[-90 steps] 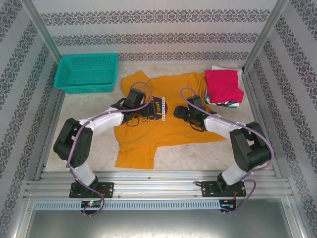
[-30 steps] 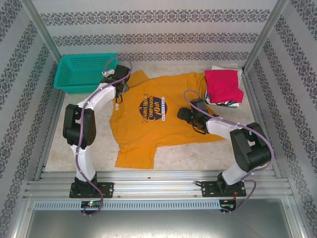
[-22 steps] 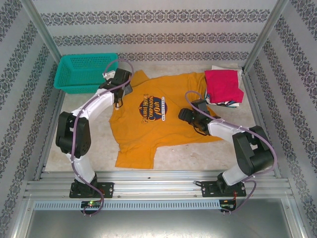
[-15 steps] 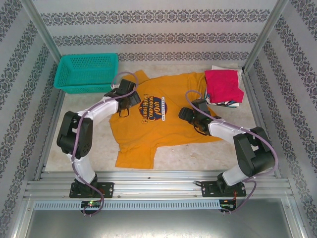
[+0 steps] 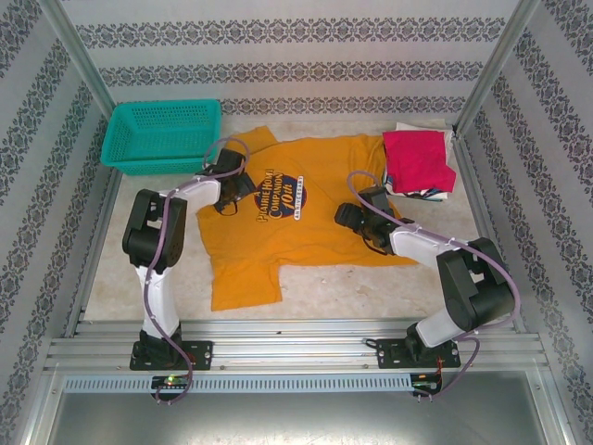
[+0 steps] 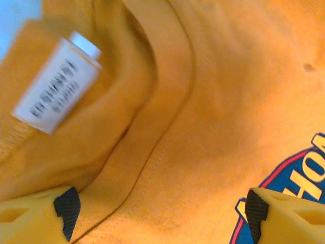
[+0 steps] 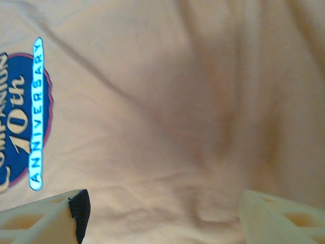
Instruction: Fold and stack the t-shirts
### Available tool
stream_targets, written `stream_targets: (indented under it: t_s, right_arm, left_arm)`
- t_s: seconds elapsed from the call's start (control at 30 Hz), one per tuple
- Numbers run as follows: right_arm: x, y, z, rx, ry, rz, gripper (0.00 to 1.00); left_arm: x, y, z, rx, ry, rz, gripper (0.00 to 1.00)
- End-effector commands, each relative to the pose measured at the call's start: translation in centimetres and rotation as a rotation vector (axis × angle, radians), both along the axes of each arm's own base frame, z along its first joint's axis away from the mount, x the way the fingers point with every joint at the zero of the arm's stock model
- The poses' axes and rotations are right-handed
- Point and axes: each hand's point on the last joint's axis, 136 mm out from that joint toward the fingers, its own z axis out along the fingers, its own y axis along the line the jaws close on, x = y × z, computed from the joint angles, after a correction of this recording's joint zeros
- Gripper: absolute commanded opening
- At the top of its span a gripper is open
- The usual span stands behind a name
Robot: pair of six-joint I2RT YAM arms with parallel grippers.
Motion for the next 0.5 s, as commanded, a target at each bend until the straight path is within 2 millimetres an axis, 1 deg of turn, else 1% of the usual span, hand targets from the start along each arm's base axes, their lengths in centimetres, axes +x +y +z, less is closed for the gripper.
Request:
stream_targets:
  t_s: [0.0, 0.1, 0.2, 0.27, 0.33, 0.4, 0.47]
  right_arm:
    - [-0.6, -0.1, 0.9, 0.001, -0.009, 0.008, 0.77]
    - [-1.3, -0.4, 1.4, -0.008, -0.007, 0.015, 0.77]
    - [-2.0, -0.8, 2.0, -0.010, -0.017, 0.009, 0.77]
    - [-2.3, -1.0, 2.3, -0.010, -0.023, 0.005, 0.77]
    - [-2.6, -1.2, 2.5, -0.011, -0.025, 0.004, 0.77]
    - [-2.7, -1.2, 2.4, -0.012, -0.026, 0.003, 0.76]
    - [-2.7, -1.2, 2.5, -0.011, -0.027, 0.005, 0.76]
  left_arm:
    - [0.3, 1.9, -2.7, 0.041, 0.066, 0.001, 0.86]
    - [1.2, 1.6, -0.5, 0.037, 0.018, -0.023, 0.87]
    - [0.5, 0.9, 1.8, 0.018, -0.029, -0.035, 0.89]
    - [-0.7, 0.6, 3.2, 0.005, -0.054, -0.029, 0.93]
    - [-2.1, 0.5, 4.8, -0.007, -0.094, -0.013, 1.00]
    - [-4.0, 0.6, 6.3, -0.013, -0.136, 0.006, 1.00]
    - [-6.2, 0.9, 7.1, -0.011, -0.152, 0.027, 1.00]
